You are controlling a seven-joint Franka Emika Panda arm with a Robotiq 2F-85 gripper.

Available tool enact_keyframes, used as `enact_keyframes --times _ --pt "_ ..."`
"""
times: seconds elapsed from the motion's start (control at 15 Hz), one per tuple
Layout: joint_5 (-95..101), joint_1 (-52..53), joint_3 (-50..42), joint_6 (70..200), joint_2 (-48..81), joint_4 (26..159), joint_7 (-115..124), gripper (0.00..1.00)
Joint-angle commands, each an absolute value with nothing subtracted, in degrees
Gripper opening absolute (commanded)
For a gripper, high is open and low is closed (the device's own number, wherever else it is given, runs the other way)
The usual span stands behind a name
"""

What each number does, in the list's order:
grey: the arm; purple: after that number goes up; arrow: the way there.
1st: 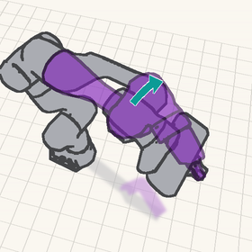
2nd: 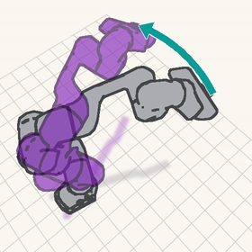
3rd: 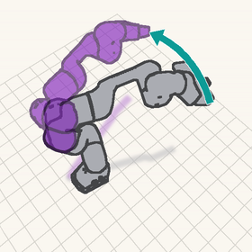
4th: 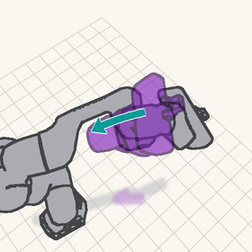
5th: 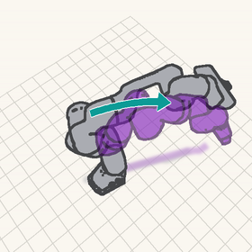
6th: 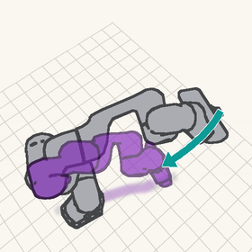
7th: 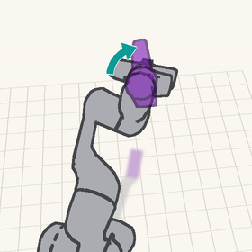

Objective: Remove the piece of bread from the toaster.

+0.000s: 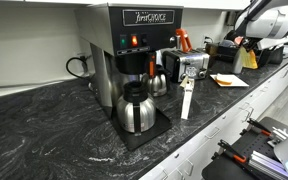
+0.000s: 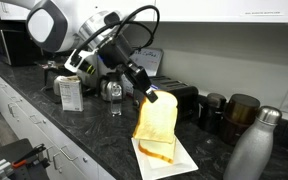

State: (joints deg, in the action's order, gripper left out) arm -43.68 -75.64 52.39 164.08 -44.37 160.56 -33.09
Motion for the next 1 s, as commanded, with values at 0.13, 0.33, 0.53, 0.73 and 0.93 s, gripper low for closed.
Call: enact_keyframes --times 0.13,0.33,0.53,0.73,0.93 --pt "-16.96 -76.92 47.83 166.48 -35.96 159.01 -19.31 0.03" --pt "-1.29 -77.99 46.34 166.37 -31.81 157.00 -10.59 0.03" --pt "11.90 -79.15 46.04 165.94 -27.87 154.21 -2.75 0.03" --pt "11.69 -84.43 52.22 166.06 -26.05 151.31 -3.61 0.03" --pt "12.68 -87.58 56.39 166.08 -24.03 148.68 -3.22 0.03"
